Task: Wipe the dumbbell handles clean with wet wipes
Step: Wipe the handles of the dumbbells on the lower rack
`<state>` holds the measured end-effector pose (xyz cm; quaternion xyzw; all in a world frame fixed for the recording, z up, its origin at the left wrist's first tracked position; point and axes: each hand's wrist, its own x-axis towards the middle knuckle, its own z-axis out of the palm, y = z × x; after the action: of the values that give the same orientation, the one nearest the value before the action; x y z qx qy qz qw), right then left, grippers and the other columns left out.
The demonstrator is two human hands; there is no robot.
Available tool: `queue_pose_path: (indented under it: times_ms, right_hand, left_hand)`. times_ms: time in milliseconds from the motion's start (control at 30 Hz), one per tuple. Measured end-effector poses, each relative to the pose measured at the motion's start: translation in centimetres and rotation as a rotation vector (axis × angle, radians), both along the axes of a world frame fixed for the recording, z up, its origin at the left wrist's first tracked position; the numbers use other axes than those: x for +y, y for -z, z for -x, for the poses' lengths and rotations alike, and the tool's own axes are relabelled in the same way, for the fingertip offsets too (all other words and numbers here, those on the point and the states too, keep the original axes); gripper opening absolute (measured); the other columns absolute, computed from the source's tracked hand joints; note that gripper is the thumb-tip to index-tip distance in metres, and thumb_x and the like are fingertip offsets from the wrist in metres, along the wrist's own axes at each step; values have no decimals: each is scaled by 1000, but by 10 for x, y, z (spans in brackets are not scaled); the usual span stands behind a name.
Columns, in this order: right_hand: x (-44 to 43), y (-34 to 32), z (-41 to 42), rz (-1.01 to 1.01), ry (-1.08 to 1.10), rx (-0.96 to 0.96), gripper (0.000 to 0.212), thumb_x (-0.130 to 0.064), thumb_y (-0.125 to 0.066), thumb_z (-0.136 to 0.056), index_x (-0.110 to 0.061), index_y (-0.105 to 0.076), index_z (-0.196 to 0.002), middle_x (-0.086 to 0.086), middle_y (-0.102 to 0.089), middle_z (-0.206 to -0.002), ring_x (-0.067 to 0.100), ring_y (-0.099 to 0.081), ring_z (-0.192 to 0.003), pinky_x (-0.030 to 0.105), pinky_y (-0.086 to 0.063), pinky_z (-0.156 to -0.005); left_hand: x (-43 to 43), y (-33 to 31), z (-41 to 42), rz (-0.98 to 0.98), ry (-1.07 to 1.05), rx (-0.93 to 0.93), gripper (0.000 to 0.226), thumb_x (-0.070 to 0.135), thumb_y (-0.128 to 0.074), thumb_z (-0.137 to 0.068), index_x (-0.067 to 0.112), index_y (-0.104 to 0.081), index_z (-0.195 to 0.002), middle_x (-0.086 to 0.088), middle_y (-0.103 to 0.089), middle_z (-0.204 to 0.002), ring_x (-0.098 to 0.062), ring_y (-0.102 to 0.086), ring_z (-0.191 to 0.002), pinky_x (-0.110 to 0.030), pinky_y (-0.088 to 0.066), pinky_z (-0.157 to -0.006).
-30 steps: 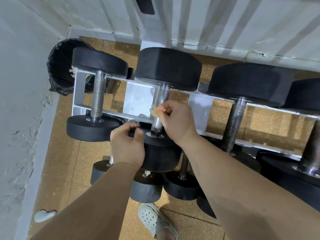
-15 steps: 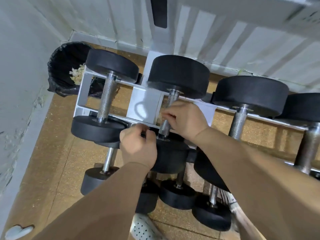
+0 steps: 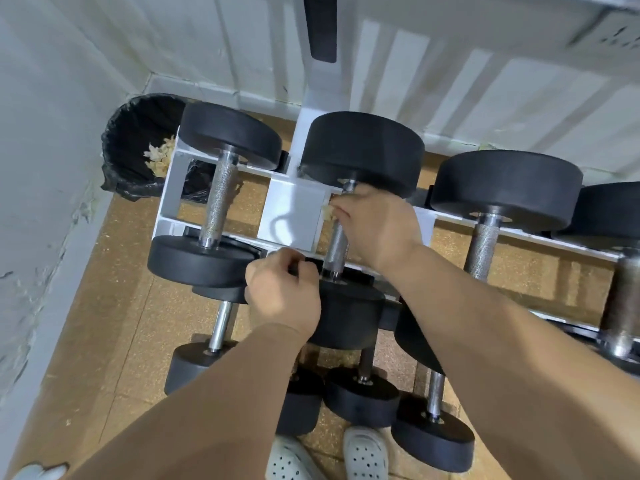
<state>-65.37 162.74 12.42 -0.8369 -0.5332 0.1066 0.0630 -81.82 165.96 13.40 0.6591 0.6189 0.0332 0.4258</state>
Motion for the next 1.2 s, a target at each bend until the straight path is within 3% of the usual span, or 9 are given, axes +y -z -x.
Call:
queue_pose_path:
  times_ms: [100,267,367,467,667,867,967,1067,1200]
  right_hand:
    - [-4,-1,12,15,-8,-32,18,-22,-48,-102,-23,-65,-109,1,-63,-105,23,-65,-91,30,-48,-66]
    - [-27,-3,11,56,-160,344,30,-29,-43,-105,-30,-69,-119,-4,-67,-117,21,-63,-106,35,-50,-86]
    - [-16,2,-2,-133,92,327,26,-28,-51,-102,-33,-74,-113,-1,-72,-108,25,-68,-96,39,-55,-81]
    - [-8,4,-2,-285,267,356,21,-28,-59,-99,-28,-77,-109,1,-74,-103,25,-69,-89,40,-57,-78]
    - [-35,10,8,-64,-102,481,19,-28,-63,-95,-29,-77,-107,-6,-74,-104,19,-69,-95,34,-56,-80]
    - [0,8,5,-361,387,366,19,-25,-61,-95,-25,-78,-103,0,-76,-96,22,-69,-87,35,-56,-75]
    - [-10,11,27,-259,292,363,15,-11,-63,-88,-15,-77,-86,4,-70,-82,24,-64,-79,36,-50,-72]
    - [-32,10,40,-140,285,493,13,-18,-65,-93,-19,-78,-93,-3,-73,-91,17,-66,-85,35,-52,-79]
    - [-23,9,40,-273,455,421,16,-17,-64,-92,-21,-78,-98,-1,-73,-95,18,-66,-87,34,-53,-84]
  left_hand:
    - [-1,-1,1,-16,3,-15,16,25,-52,-94,28,-68,-94,10,-42,-96,-24,-54,-98,-38,-45,-94]
    - [-1,6,4,-80,32,-103,16,26,-51,-91,21,-66,-88,6,-53,-88,-17,-46,-105,-26,-33,-81]
    - [2,19,7,-120,61,-139,21,39,-44,-81,28,-61,-77,0,-57,-77,-37,-55,-89,-34,-40,-71]
    - [5,23,7,-57,24,-85,33,48,-41,-74,31,-65,-88,-4,-63,-95,-27,-62,-87,-40,-52,-83]
    - [6,23,7,-21,9,-90,38,48,-41,-75,30,-68,-95,-3,-66,-98,-24,-62,-100,-51,-53,-92]
    - [5,14,4,-78,71,-95,52,46,-37,-76,17,-71,-101,-2,-63,-109,-29,-55,-111,-50,-47,-97]
    - [4,10,3,-80,123,-46,48,38,-41,-79,14,-73,-105,-4,-59,-117,-28,-47,-114,-47,-43,-97]
    - [4,8,3,-83,145,-32,49,39,-40,-79,15,-73,-107,-5,-60,-120,-30,-47,-115,-49,-44,-94]
    - [6,6,4,-80,158,-28,54,40,-37,-78,20,-73,-112,-5,-59,-121,-32,-47,-117,-54,-44,-95]
